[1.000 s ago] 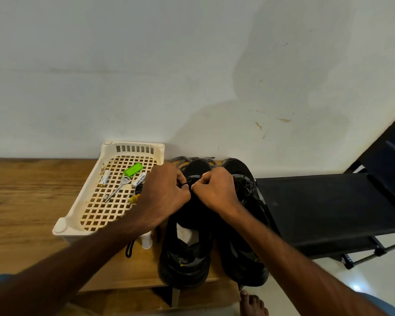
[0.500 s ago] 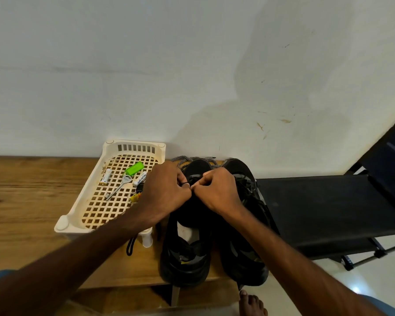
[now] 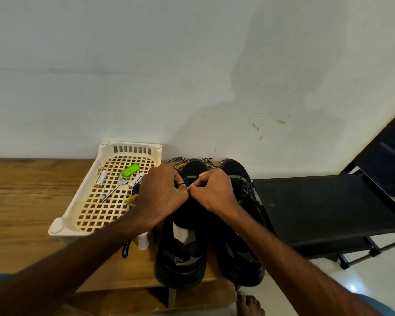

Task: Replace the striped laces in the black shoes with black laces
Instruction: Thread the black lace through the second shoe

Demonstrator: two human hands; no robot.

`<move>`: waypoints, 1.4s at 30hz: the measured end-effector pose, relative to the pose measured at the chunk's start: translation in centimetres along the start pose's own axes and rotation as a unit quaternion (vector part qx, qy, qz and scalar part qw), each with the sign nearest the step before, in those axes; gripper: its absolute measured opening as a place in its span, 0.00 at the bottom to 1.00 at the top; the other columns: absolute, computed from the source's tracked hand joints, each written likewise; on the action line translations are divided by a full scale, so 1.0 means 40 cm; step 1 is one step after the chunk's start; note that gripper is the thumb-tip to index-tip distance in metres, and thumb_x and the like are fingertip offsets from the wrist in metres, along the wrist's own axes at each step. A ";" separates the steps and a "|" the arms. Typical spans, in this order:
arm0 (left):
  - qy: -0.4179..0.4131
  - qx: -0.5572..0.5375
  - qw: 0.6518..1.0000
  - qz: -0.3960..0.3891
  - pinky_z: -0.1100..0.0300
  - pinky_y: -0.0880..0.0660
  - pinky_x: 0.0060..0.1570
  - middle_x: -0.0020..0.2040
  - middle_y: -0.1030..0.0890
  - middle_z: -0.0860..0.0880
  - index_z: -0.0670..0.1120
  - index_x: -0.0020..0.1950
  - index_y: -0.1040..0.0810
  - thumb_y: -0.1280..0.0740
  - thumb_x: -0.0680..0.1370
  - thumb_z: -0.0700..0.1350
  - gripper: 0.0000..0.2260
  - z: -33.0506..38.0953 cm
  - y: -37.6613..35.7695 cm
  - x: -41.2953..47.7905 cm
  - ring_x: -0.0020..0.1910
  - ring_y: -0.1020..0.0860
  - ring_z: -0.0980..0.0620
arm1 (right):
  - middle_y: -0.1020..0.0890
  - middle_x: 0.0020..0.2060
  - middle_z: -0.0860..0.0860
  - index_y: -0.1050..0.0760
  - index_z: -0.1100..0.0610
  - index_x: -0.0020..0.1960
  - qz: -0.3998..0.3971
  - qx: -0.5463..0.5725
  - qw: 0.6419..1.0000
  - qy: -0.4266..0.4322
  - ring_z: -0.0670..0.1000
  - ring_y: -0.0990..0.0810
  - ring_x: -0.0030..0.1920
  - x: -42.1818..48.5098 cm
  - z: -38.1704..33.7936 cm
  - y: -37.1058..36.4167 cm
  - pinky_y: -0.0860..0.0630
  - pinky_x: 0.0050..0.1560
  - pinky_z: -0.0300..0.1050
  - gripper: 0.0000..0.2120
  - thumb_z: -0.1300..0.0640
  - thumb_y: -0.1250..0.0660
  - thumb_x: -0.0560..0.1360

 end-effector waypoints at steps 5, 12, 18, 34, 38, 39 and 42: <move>-0.007 -0.010 1.000 -0.010 0.55 0.20 0.49 0.39 0.16 0.53 0.49 0.44 0.13 0.26 0.73 0.45 0.02 0.001 -0.001 -0.005 0.39 0.19 0.57 | 0.14 0.38 0.50 0.12 0.59 0.41 0.010 -0.005 1.000 0.021 0.36 0.25 0.36 0.000 0.004 -0.009 0.35 0.32 0.21 0.04 0.61 0.26 0.71; 0.035 -0.081 0.994 -0.068 0.57 0.21 0.36 0.32 0.16 0.48 0.44 0.42 0.12 0.31 0.79 0.40 0.09 -0.027 0.015 0.028 0.31 0.17 0.50 | 0.23 0.33 0.37 0.11 0.56 0.43 -0.007 0.019 1.000 0.015 0.23 0.27 0.38 0.010 0.015 -0.011 0.35 0.36 0.18 0.05 0.64 0.24 0.72; 0.073 -0.157 0.979 -0.103 0.70 0.25 0.28 0.30 0.16 0.50 0.44 0.42 0.13 0.25 0.75 0.38 0.03 -0.048 0.018 0.033 0.27 0.17 0.57 | 0.19 0.47 0.40 0.12 0.58 0.46 -0.076 0.089 0.992 -0.035 0.42 0.27 0.60 0.008 0.020 0.009 0.31 0.58 0.44 0.06 0.66 0.23 0.71; 0.208 -0.533 0.808 -0.136 0.48 0.18 0.50 0.49 0.13 0.41 0.41 0.52 0.25 0.44 0.83 0.41 0.08 -0.067 0.117 0.115 0.49 0.14 0.43 | 0.17 0.40 0.42 0.12 0.55 0.48 -0.030 -0.027 0.995 0.092 0.32 0.25 0.38 0.016 0.020 0.024 0.34 0.38 0.18 0.07 0.63 0.27 0.75; 0.123 -0.485 0.860 -0.102 0.55 0.21 0.36 0.33 0.24 0.50 0.43 0.51 0.26 0.44 0.84 0.41 0.08 -0.053 0.095 0.108 0.30 0.23 0.51 | 0.20 0.50 0.45 0.14 0.50 0.48 0.085 -0.075 0.981 0.156 0.38 0.25 0.49 0.009 0.017 0.057 0.31 0.49 0.25 0.07 0.60 0.28 0.76; 0.042 -0.363 0.927 -0.082 0.57 0.22 0.34 0.32 0.24 0.52 0.44 0.52 0.25 0.42 0.84 0.41 0.07 -0.053 0.091 0.107 0.30 0.25 0.53 | 0.20 0.52 0.46 0.14 0.49 0.49 0.099 -0.089 0.978 0.161 0.41 0.25 0.52 0.012 0.019 0.067 0.29 0.53 0.30 0.07 0.59 0.29 0.76; -0.161 -0.046 0.979 -0.119 0.61 0.25 0.40 0.43 0.18 0.57 0.51 0.49 0.20 0.35 0.81 0.42 0.06 -0.046 0.084 0.090 0.40 0.20 0.61 | 0.16 0.50 0.47 0.14 0.51 0.51 0.109 -0.081 0.980 0.145 0.42 0.22 0.47 0.019 0.028 0.096 0.25 0.53 0.37 0.08 0.60 0.30 0.77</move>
Point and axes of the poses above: each hand's wrist, its own x-axis towards the middle knuckle, its own y-axis out of the back of the hand, z = x × y, the point moved 1 cm from there along x, towards the middle knuckle
